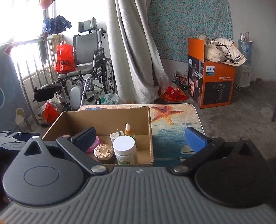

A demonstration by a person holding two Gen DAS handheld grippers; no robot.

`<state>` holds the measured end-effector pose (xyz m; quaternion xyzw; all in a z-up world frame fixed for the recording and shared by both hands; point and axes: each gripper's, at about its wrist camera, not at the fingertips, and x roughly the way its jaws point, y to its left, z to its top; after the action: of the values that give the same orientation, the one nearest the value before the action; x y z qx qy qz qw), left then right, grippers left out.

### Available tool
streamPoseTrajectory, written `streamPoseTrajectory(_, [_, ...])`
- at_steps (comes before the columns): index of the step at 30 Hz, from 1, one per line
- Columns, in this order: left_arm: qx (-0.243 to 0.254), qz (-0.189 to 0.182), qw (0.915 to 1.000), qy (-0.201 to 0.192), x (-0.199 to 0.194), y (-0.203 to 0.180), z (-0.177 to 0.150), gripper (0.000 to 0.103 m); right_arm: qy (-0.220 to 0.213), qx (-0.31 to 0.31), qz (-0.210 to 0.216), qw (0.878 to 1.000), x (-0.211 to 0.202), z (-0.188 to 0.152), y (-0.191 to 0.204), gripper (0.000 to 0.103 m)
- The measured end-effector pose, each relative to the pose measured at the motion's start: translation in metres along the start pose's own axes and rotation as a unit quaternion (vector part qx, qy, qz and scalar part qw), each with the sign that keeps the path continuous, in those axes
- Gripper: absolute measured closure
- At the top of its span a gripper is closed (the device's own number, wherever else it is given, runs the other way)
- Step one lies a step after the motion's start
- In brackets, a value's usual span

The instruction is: Organize rigid objects

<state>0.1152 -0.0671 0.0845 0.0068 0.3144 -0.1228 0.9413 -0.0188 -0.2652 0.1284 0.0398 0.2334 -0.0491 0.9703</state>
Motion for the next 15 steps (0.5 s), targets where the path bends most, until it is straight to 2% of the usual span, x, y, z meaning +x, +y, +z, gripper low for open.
streamPoseTrajectory(6, [0.016,0.040,0.9988,0.024,0.011,0.005,-0.006,0.000,0.059,0.001,-0.012,0.998,0.044,-0.013,0.020,0.001])
streamPoseTrajectory(15, [0.013,0.055,0.9970,0.054,0.024,0.014,-0.009,0.000,0.107,-0.011,-0.010,0.994,0.098,-0.021,0.041,0.001])
